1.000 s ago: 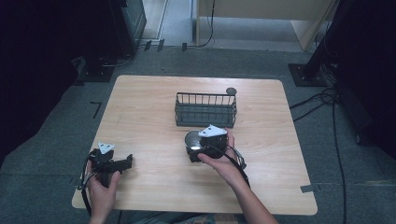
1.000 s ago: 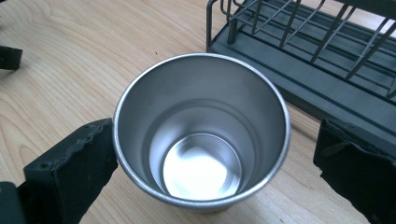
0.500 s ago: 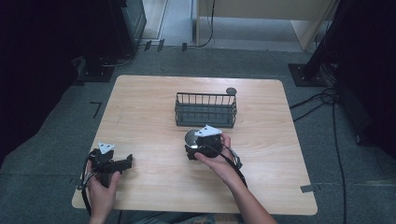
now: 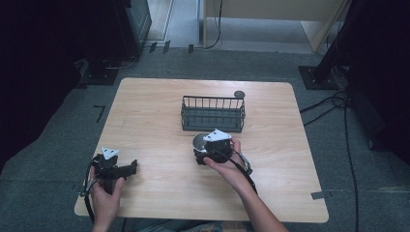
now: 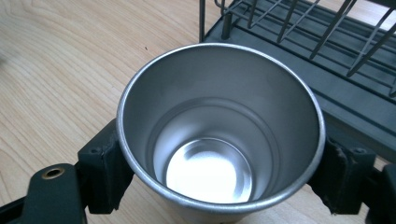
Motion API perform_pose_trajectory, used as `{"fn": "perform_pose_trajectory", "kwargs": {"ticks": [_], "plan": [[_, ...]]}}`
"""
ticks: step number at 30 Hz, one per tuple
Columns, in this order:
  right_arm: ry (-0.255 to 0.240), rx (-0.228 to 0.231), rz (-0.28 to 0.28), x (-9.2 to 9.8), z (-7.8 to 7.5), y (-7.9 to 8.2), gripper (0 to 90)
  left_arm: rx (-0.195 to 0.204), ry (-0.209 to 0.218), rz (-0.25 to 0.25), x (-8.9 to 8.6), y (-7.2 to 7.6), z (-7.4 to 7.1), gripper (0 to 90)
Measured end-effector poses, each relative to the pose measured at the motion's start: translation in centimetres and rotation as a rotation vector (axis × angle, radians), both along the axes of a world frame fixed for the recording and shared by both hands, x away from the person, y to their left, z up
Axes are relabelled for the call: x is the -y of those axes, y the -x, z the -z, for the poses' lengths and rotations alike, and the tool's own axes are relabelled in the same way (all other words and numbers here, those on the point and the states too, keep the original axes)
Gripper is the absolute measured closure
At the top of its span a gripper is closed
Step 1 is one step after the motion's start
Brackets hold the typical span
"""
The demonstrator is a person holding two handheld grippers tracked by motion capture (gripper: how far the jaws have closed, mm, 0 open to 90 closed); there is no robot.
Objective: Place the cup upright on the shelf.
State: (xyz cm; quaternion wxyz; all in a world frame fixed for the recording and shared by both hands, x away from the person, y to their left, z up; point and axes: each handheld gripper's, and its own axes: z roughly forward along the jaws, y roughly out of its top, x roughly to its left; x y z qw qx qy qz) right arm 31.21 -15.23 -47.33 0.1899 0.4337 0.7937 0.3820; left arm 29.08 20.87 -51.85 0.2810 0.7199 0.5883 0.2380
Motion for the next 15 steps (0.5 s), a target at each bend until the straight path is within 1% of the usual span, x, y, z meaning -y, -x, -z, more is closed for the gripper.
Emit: {"fn": "perform_pose_trajectory", "kwargs": {"ticks": [2,5,10,15], "plan": [[0.002,0.009,-0.002,0.1,-0.1,0.0,18.5,0.0,0.0,0.0,0.0,0.0,0.0,0.0],[-0.008,0.006,-0.002,0.2,-0.2,0.0,18.5,0.0,0.0,0.0,0.0,0.0,0.0,0.0],[-0.009,0.014,-0.005,0.4,-0.4,0.0,18.6,0.0,0.0,0.0,0.0,0.0,0.0,0.0],[-0.022,0.029,-0.003,0.7,-1.2,0.1,18.6,0.0,-0.001,0.0,0.0,0.0,0.0,0.0]]}}
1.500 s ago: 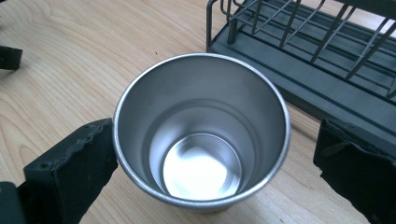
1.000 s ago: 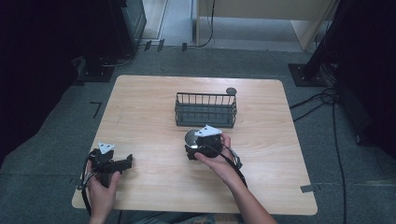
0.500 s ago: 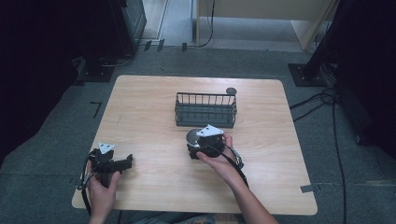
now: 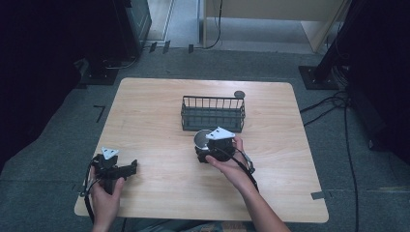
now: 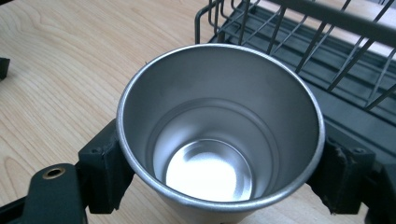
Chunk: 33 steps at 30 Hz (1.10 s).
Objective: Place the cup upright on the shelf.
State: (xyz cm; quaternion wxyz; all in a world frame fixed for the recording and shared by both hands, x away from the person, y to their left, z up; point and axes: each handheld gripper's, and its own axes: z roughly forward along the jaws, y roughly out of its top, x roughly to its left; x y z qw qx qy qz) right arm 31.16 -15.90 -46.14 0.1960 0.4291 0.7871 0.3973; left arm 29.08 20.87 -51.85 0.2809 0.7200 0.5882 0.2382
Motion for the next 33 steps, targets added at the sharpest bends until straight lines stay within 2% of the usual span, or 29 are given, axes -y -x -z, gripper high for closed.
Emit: {"fn": "perform_pose_trajectory", "kwargs": {"ticks": [9,15,21,26,33], "plan": [[-0.01,0.027,-0.001,0.4,-1.1,0.0,18.6,0.0,0.0,0.0,0.0,0.0,0.0,0.0],[-0.026,0.067,0.006,0.7,-2.1,0.0,18.6,0.001,0.001,-0.001,0.0,0.0,0.0,0.0],[-0.058,0.126,0.021,1.0,-2.9,0.0,18.6,0.001,0.001,-0.001,0.0,0.0,0.0,0.0],[-0.087,0.201,0.034,1.4,-3.6,0.2,18.6,0.001,0.0,0.0,0.0,0.0,0.0,0.0],[-0.121,0.275,0.058,1.7,-4.4,0.3,18.6,0.0,0.001,-0.001,0.0,0.0,0.0,0.0]]}}
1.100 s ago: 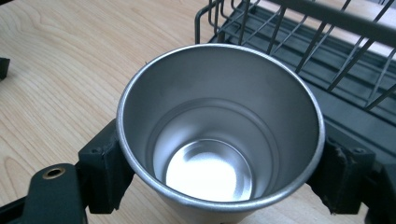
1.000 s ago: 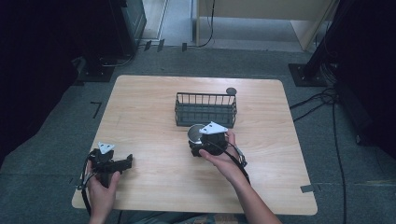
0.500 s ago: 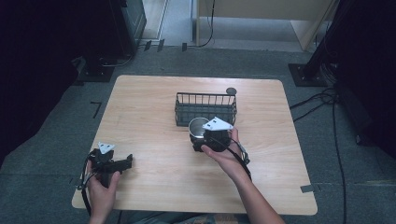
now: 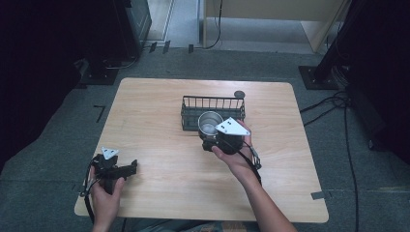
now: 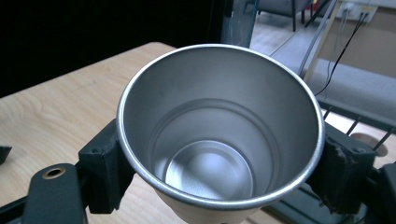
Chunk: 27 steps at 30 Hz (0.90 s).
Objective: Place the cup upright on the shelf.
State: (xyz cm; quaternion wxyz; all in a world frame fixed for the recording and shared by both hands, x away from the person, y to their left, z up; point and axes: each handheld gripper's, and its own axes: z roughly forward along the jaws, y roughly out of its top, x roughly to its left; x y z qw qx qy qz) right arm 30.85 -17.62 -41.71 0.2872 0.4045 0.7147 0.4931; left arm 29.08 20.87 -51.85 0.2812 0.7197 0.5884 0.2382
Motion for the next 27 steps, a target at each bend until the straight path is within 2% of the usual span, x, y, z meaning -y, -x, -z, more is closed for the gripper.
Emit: {"fn": "perform_pose_trajectory", "kwargs": {"ticks": [16,27], "plan": [[-0.024,0.066,0.052,0.8,-1.6,-0.9,18.6,0.0,0.0,0.0,0.0,0.0,0.0,0.0],[-0.025,0.096,0.097,1.7,-2.6,-2.7,18.7,0.002,0.002,-0.002,0.0,0.0,0.0,0.0]]}}
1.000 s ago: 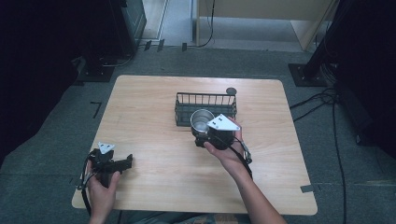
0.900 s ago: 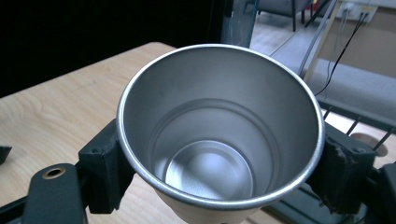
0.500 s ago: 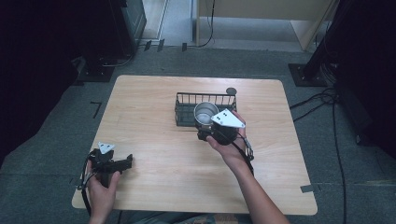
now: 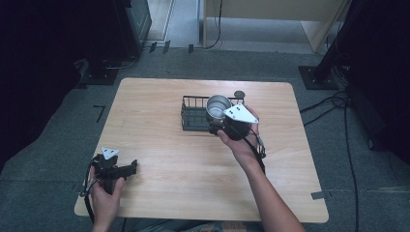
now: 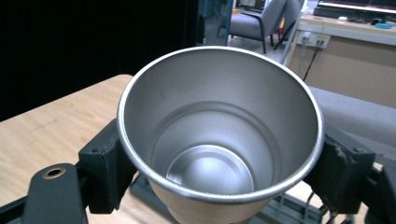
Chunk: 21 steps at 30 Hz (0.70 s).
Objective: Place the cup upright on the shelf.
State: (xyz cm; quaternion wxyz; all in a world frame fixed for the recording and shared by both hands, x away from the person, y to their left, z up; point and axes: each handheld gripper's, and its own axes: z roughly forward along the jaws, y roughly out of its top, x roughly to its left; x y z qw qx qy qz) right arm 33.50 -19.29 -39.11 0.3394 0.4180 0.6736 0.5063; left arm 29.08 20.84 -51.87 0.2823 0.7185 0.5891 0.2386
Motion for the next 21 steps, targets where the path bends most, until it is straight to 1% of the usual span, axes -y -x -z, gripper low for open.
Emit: {"fn": "perform_pose_trajectory", "kwargs": {"ticks": [6,10,15,21], "plan": [[0.0,0.002,0.032,0.7,-0.2,-1.3,18.6,-0.001,-0.001,0.001,0.0,0.0,0.0,0.0],[0.014,-0.002,0.057,1.1,0.0,-2.2,18.7,-0.001,-0.002,0.001,0.0,0.0,0.0,0.0],[0.032,-0.013,0.09,1.6,0.4,-3.4,18.6,-0.001,-0.001,0.001,0.0,0.0,0.0,0.0],[0.034,-0.041,0.126,2.2,1.0,-4.9,18.6,-0.002,-0.001,0.001,0.0,0.0,0.0,0.0]]}}
